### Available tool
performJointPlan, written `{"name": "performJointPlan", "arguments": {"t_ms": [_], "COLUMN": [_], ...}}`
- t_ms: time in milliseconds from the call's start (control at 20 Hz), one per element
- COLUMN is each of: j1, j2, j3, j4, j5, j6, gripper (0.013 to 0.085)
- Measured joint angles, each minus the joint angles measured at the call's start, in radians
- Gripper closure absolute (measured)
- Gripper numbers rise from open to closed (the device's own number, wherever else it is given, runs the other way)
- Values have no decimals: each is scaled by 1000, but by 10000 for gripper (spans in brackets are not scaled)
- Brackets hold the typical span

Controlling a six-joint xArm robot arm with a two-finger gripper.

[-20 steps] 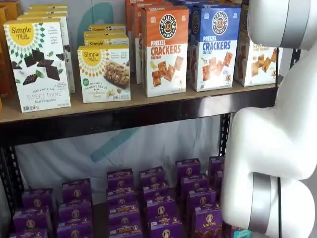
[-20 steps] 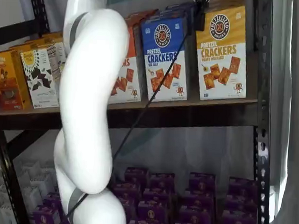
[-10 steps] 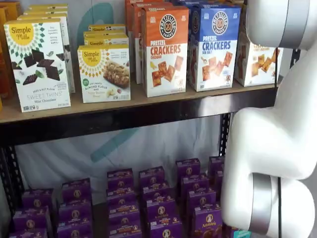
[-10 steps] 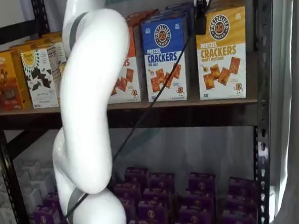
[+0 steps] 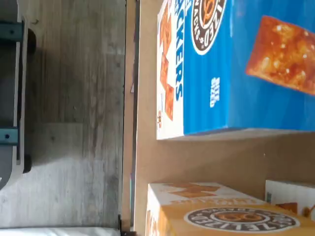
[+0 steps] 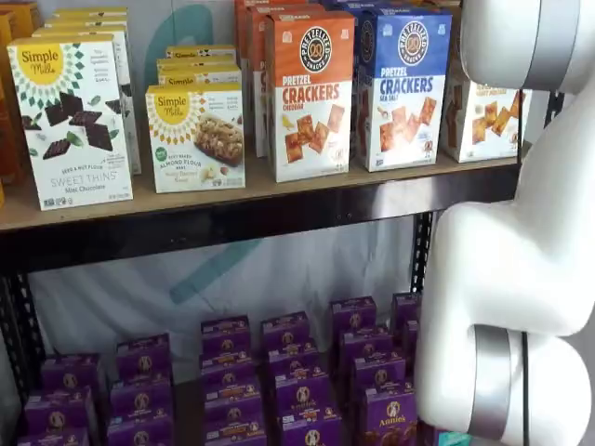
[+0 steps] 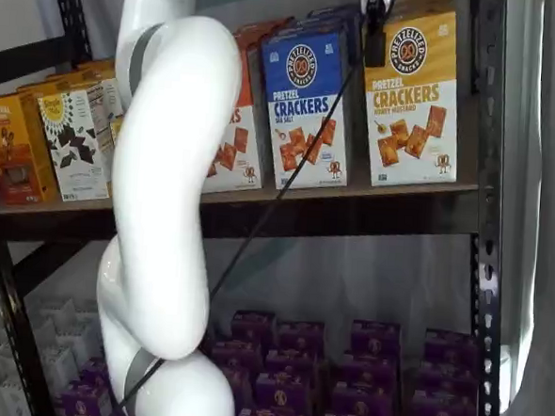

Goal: Retrieve the yellow and white box located on the top shelf, the sixth one from the left

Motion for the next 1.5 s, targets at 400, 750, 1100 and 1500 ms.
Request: {"name": "performJointPlan", "arguments": {"t_ms": [400, 750, 1100, 1500], "j1": [-6, -8, -9, -13], "j2": [13, 16, 17, 21], "j3": [-24, -34, -37, -48], "j4": [7, 1, 4, 11], "j5": [13, 18, 21, 31], "j6": [-1, -5, -5, -4], "gripper": [130, 250, 290, 330]}}
